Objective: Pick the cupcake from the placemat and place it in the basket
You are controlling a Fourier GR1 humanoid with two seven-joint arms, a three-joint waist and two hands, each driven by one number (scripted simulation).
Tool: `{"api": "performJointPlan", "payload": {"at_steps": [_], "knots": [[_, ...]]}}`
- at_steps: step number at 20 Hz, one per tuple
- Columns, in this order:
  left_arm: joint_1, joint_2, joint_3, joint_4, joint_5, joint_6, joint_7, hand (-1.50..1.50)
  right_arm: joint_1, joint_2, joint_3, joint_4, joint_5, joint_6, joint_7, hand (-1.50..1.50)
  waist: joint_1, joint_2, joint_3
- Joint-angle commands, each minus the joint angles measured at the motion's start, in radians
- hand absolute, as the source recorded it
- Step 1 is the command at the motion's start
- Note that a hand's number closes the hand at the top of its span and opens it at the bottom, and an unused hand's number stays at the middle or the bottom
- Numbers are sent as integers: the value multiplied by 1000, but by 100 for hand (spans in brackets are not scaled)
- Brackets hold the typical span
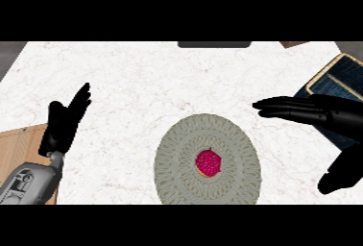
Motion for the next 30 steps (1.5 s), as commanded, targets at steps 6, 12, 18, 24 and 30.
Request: {"api": "performJointPlan", "payload": {"at_steps": [6,12,18,24,30], "knots": [[54,-74,28,-31,-80,-14,1,0,85,144,-35,14,160,-55,-65,-150,1,0,0],[-16,-130,75,64,-135,-36,-21,0,47,240,-25,43,236,-38,-34,-150,-1,0,0],[-14,-108,127,37,-131,-104,-5,0,35,328,34,126,345,-71,-67,-150,3,1,0],[7,-142,123,-66,-167,-77,71,0,80,400,88,215,460,-170,-150,-150,3,0,1],[48,-146,165,-97,-177,-141,74,0,117,469,87,177,517,-181,-134,-150,2,-1,0]]}}
